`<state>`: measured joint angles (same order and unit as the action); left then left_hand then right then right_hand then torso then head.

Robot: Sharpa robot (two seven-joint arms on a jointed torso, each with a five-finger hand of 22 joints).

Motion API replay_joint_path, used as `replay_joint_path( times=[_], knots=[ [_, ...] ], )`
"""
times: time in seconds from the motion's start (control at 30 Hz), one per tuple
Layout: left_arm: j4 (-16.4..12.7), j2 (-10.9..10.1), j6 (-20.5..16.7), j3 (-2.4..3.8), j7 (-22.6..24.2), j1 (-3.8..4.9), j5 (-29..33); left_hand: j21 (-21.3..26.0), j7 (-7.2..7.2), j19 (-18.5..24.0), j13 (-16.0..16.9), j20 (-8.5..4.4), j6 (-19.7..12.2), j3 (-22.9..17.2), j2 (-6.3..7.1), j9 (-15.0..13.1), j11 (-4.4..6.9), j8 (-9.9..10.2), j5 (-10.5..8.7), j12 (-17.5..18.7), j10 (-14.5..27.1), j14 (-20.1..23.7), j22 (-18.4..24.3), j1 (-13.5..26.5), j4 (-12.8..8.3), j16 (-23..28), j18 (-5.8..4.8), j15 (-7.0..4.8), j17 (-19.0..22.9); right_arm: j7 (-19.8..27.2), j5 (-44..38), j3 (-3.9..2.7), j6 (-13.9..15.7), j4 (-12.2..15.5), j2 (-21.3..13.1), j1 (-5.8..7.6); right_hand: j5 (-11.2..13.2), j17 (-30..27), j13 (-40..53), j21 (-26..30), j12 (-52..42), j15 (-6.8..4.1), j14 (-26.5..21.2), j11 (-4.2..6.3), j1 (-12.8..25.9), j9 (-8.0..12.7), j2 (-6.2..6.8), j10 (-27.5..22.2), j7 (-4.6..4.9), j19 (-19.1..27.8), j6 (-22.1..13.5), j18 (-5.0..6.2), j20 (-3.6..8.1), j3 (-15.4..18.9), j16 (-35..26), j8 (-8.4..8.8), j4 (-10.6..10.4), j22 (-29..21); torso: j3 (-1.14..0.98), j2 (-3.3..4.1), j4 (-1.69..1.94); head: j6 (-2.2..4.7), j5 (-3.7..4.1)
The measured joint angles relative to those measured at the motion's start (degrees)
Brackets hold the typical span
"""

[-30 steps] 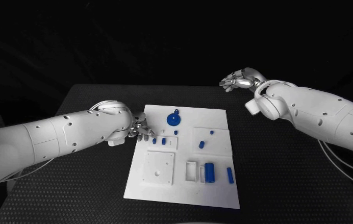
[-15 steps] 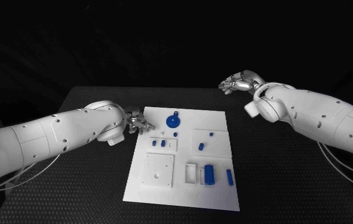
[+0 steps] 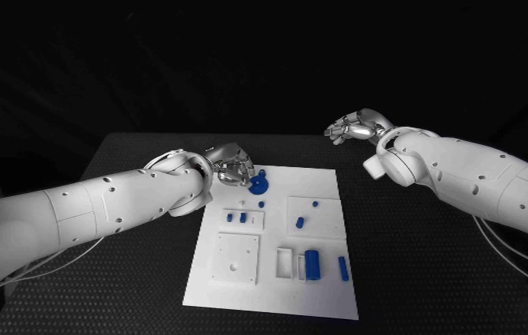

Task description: Assemble the parts on the task board

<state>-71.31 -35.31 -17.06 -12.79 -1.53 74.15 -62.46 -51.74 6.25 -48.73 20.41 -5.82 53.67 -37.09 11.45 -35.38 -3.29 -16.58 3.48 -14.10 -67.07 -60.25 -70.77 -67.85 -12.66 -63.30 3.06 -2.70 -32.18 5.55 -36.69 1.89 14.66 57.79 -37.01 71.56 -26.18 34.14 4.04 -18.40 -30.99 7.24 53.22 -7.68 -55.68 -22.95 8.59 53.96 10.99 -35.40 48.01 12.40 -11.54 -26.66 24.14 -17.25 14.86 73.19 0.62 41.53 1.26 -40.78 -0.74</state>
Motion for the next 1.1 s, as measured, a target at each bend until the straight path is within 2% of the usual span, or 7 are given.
replay_joint_path(
  times=[0.07,0.17,0.37,0.53,0.7,0.8,1.1],
  knots=[
    [0.4,0.7,-0.6,-0.01,0.8,-0.18,-2.6,-0.8,0.08,-1.3,-0.7,-0.5,0.1,0.3,0.32,0.5,-0.06,0.3,-0.18,1.4,-0.3,-1.4,-0.5,-0.3,0.1,-0.7,-0.37,-0.2,-0.7,0.0,0.0,0.0,0.0,0.1,0.0,0.0,0.0,0.0,0.0,0.2,0.0,0.0,0.0,0.0,0.0,0.0,0.0,0.0,0.0,0.0,0.0,0.0,0.0,0.0,0.0,0.0,0.0,0.0,0.0,0.02,-0.04,0.07,-0.02],
    [0.8,1.5,-1.1,-0.19,1.6,-0.36,-6.4,-0.8,0.29,-1.6,-1.4,-0.81,0.3,0.9,0.45,0.9,-0.15,0.3,-0.18,2.6,-0.8,-1.5,-0.9,-0.2,0.6,-0.8,-0.05,-0.27,-1.3,0.0,0.0,0.0,0.0,0.2,0.0,-0.02,0.0,0.0,0.0,0.2,0.0,0.0,0.0,0.0,0.0,0.0,0.0,0.0,0.0,0.0,0.0,0.0,0.0,0.0,0.0,0.0,0.0,0.1,0.0,0.03,-0.06,0.09,-0.03],
    [0.9,2.8,-1.0,-0.82,2.8,-0.56,-13.2,-1.1,0.28,-1.7,-2.1,-0.71,0.3,2.1,2.47,1.5,-0.39,0.6,-0.44,4.0,-1.6,-1.7,-1.3,1.3,1.9,-1.3,0.54,-0.08,-2.0,0.0,0.0,0.0,0.0,0.4,0.0,-0.02,0.0,0.0,0.0,0.2,0.0,0.0,0.0,0.0,0.0,0.0,0.0,0.0,-0.04,0.0,0.0,0.0,0.0,0.0,0.0,0.0,0.0,0.1,-0.07,0.03,-0.1,0.05,0.1],
    [1.2,3.7,-0.4,-0.85,3.3,-1.19,-16.7,-1.1,0.28,-1.7,-2.6,-0.71,0.3,2.6,3.48,1.8,-0.39,0.6,-0.44,5.1,-1.6,-1.7,-1.6,2.3,3.1,-1.3,0.58,-0.08,-2.5,0.0,0.0,0.0,0.0,0.7,0.0,-0.02,0.0,0.0,0.0,0.2,0.0,0.0,0.0,0.0,0.0,0.0,0.0,0.0,-0.04,0.0,0.0,0.0,0.0,0.0,0.0,0.0,0.0,0.0,-0.08,0.03,-0.1,0.04,0.17],
    [2.7,4.6,0.2,-0.89,3.5,-2.02,-18.7,-1.3,0.3,-1.7,-2.9,-0.71,0.3,2.6,3.69,2.0,-0.39,0.9,-0.44,5.7,-1.7,-1.5,-1.9,2.0,3.2,-1.9,0.73,0.18,-3.0,0.0,0.0,0.0,0.0,0.9,0.0,-0.02,0.0,0.0,0.0,0.2,0.0,0.0,0.0,0.0,0.0,0.0,0.0,0.0,-0.04,0.0,0.0,0.0,0.0,0.0,0.0,0.0,0.0,0.1,-0.07,0.03,-0.06,-0.06,0.3],
    [3.6,5.1,0.3,-0.89,3.6,-2.31,-19.4,-1.8,0.49,-1.8,-3.0,-0.82,0.5,2.4,2.73,2.2,-0.67,0.9,-0.43,6.1,-2.1,-1.8,-2.3,0.9,3.3,-2.9,0.77,0.21,-3.7,0.0,0.0,0.0,0.0,1.0,0.0,-0.01,0.0,0.0,0.0,0.2,0.0,0.0,0.0,0.0,0.0,0.0,0.0,0.0,-0.05,0.0,0.0,0.0,0.0,0.0,0.0,0.0,0.0,0.1,-0.05,0.03,-0.06,-0.08,0.33],
    [5.3,6.4,1.1,-0.85,4.2,-3.27,-20.4,-2.1,0.5,-2.3,-3.3,-0.93,0.9,2.3,2.57,2.5,-0.67,0.9,-0.19,6.8,-2.3,-2.0,-2.9,0.3,3.5,-4.0,0.79,0.03,-4.6,0.0,0.0,0.0,0.0,1.2,0.0,-0.01,0.0,0.0,0.0,0.2,0.0,0.0,0.0,0.0,0.0,0.0,0.0,0.0,-0.05,0.0,0.0,0.0,0.0,0.0,0.0,0.0,0.0,0.2,0.0,0.04,-0.06,-0.21,0.57]
  ],
)
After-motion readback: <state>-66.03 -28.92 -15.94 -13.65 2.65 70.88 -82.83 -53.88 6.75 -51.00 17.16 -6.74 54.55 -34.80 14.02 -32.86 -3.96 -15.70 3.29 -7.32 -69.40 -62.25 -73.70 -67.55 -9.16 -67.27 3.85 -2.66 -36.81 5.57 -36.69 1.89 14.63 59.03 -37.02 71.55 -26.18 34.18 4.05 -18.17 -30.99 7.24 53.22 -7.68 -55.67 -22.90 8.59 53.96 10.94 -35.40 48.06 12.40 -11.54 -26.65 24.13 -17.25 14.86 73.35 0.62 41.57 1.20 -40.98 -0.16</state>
